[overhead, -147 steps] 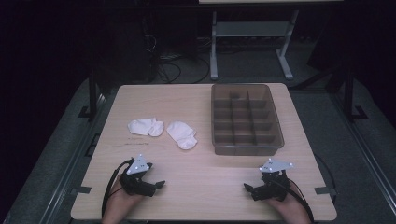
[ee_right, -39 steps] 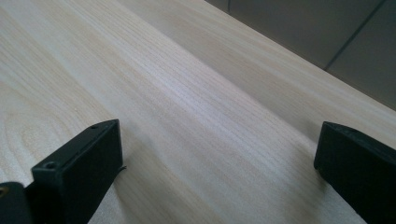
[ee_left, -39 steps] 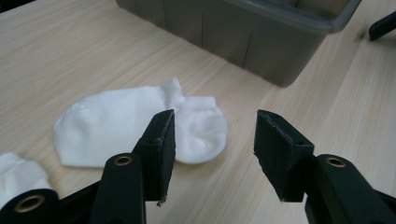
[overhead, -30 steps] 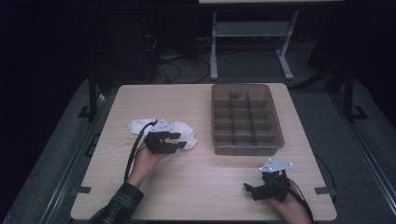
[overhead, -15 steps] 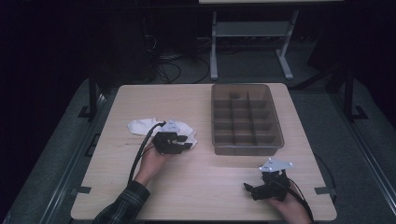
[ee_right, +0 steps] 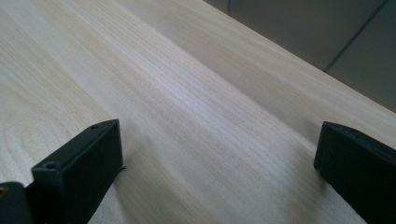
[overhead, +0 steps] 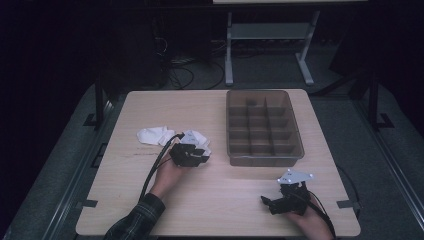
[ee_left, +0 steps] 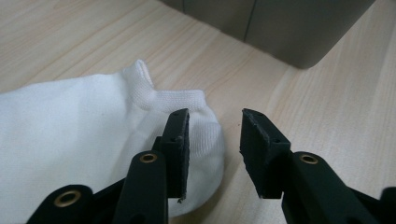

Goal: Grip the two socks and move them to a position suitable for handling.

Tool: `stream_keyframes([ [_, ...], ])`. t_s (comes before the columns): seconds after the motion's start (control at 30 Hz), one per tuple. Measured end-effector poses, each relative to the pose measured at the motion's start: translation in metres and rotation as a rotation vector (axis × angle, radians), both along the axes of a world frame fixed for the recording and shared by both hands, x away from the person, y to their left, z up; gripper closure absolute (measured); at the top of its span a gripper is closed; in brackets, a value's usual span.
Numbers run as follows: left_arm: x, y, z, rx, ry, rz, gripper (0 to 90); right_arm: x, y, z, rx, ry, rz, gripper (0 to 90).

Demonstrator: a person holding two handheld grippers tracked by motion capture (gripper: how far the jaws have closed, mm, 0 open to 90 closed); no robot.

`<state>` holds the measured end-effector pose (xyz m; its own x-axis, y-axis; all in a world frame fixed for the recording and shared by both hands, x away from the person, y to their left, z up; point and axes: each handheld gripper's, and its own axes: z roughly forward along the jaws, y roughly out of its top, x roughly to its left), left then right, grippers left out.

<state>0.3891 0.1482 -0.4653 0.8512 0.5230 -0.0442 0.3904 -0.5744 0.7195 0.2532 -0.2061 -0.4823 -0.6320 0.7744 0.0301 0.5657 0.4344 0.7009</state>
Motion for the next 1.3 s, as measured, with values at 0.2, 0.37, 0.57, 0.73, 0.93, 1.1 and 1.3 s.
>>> stream_keyframes([
  [0.2, 0.002, 0.001, -0.002, -0.002, 0.004, 0.016, 70.7, 0.000, 0.000, 0.000, 0.000, 0.000, -0.001, 0.8],
  [0.37, 0.003, 0.001, -0.002, 0.000, 0.013, 0.018, 84.7, 0.000, 0.000, 0.000, -0.001, 0.001, 0.001, 0.8],
  [0.57, 0.002, 0.002, 0.002, -0.009, 0.017, 0.036, 87.9, 0.000, 0.000, 0.000, -0.001, 0.001, 0.001, 0.8],
  [0.73, 0.000, 0.006, 0.008, -0.031, 0.002, 0.040, 88.1, 0.000, 0.000, 0.000, 0.000, 0.001, 0.002, 0.8],
  [0.93, -0.002, 0.011, 0.021, -0.056, -0.008, 0.042, 88.1, 0.000, 0.000, 0.000, -0.001, 0.001, 0.002, 0.7],
  [1.1, -0.005, 0.016, 0.035, -0.079, -0.033, 0.044, 88.2, 0.001, 0.001, 0.000, -0.001, 0.002, 0.004, 0.7],
  [1.3, -0.009, 0.023, 0.051, -0.106, -0.061, 0.055, 88.3, 0.001, 0.001, 0.000, 0.000, 0.001, 0.004, 0.7],
])
